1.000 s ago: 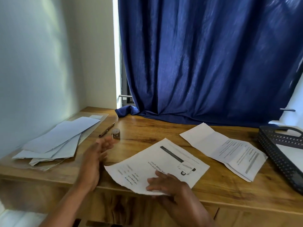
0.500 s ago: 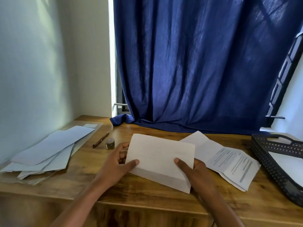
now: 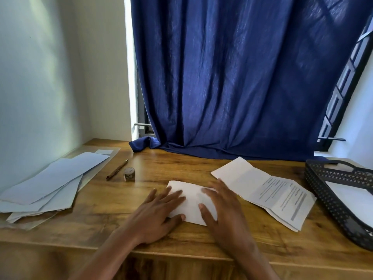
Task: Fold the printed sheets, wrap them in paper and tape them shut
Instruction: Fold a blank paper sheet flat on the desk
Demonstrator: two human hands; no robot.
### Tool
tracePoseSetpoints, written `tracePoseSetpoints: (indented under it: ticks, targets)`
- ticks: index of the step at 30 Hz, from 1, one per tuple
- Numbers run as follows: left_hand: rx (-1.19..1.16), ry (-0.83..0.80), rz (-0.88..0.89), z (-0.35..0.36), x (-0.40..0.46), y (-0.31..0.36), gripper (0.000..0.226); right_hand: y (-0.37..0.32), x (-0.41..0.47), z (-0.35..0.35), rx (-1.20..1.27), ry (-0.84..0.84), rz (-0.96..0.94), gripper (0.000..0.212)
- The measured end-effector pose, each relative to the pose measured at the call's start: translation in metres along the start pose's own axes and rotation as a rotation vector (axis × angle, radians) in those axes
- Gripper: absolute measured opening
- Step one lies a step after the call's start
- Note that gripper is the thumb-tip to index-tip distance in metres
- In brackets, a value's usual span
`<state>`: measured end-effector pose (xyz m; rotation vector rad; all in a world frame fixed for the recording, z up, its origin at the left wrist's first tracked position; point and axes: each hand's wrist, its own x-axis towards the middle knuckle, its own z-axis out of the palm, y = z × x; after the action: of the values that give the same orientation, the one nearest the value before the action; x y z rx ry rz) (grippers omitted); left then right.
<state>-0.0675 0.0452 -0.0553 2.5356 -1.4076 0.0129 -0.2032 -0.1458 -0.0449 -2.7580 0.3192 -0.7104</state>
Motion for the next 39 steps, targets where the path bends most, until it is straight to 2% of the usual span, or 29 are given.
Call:
tracePoseSetpoints:
  ticks: [3, 7, 9, 12, 14, 16, 18, 20, 22, 25, 28, 33, 35, 37, 39]
  targets:
    - [0.040, 0.072, -0.056, 0.001, -0.005, 0.001, 0.083, -0.002, -0.001, 0.001, -0.063, -0.098, -0.029, 0.051]
    - [0.089, 0.297, -0.096, 0.001, -0.013, 0.002, 0.067, -0.005, -0.001, -0.009, -0.082, -0.043, 0.036, 0.045]
    - [0.102, 0.339, -0.104, 0.000, -0.011, 0.003, 0.061, -0.009, 0.001, -0.013, -0.094, -0.036, 0.058, 0.045]
    - [0.090, 0.250, -0.117, 0.004, -0.003, 0.009, 0.071, -0.024, 0.008, -0.008, -0.125, -0.096, 0.037, 0.049]
    - [0.095, 0.154, -0.094, 0.010, 0.003, 0.012, 0.084, -0.034, 0.012, 0.005, -0.142, -0.207, -0.025, 0.056]
    - [0.094, 0.038, -0.099, 0.012, 0.006, 0.012, 0.081, -0.038, 0.014, 0.020, -0.126, -0.346, -0.049, 0.063]
    - [0.099, -0.040, -0.114, 0.011, 0.008, 0.012, 0.075, -0.036, 0.013, 0.028, -0.108, -0.428, -0.042, 0.082]
    - [0.113, -0.067, -0.119, 0.010, 0.008, 0.011, 0.084, -0.033, 0.014, 0.031, -0.100, -0.443, -0.034, 0.097]
    - [0.119, -0.081, -0.128, 0.009, 0.008, 0.012, 0.085, -0.030, 0.015, 0.032, -0.089, -0.444, -0.025, 0.094]
    - [0.142, -0.088, -0.169, 0.007, 0.008, 0.013, 0.065, -0.020, 0.016, 0.029, -0.105, -0.452, 0.014, 0.096]
    - [0.127, -0.104, -0.283, 0.006, 0.003, 0.015, 0.070, 0.002, 0.015, 0.018, -0.149, -0.447, 0.096, 0.105]
    - [0.109, -0.069, -0.432, 0.007, -0.007, 0.016, 0.083, 0.011, 0.011, 0.009, -0.162, -0.432, 0.179, 0.098]
    - [0.084, -0.042, -0.403, 0.005, -0.011, 0.019, 0.091, 0.007, 0.007, 0.004, -0.121, -0.386, 0.182, 0.095]
    - [0.074, 0.003, -0.270, 0.001, -0.018, 0.021, 0.088, 0.004, 0.000, -0.005, -0.123, -0.345, 0.103, 0.087]
    - [0.076, 0.008, -0.119, -0.004, -0.030, 0.024, 0.084, 0.003, -0.011, -0.014, -0.123, -0.399, 0.012, 0.083]
